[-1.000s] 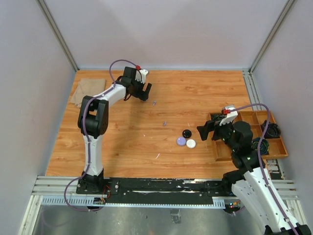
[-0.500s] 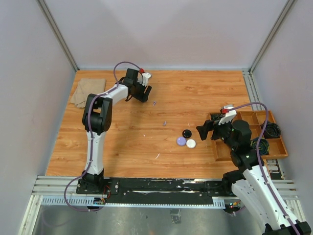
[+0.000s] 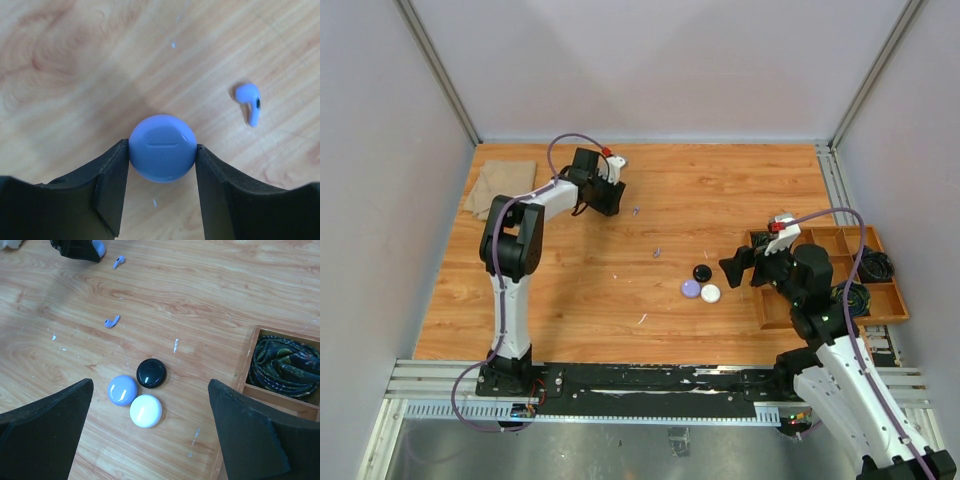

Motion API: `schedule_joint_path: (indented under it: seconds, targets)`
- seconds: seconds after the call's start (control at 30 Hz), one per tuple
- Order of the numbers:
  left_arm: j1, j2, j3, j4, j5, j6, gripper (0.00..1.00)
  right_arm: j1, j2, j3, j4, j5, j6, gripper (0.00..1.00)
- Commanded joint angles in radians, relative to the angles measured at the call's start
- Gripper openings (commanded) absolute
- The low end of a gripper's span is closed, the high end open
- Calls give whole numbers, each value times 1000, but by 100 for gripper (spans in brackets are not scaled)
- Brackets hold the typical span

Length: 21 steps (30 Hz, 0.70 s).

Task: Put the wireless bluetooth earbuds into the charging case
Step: Pick up the charging case at the center of the board.

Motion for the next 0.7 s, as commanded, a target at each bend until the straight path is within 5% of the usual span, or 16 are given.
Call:
schedule_joint_path:
  seconds: [0.0,0.33,0.67]
  targets:
    - [-2,-119,-118,76,39,-73,46,-15,18,25,10,-54,-2,99]
    - [-40,-420,-500,390,64,-275,46,-14,65,81,-9,-167,20,99]
    - [-214,-679,-830,630,-53,-391,46,13,190,156,5,-314,101,94]
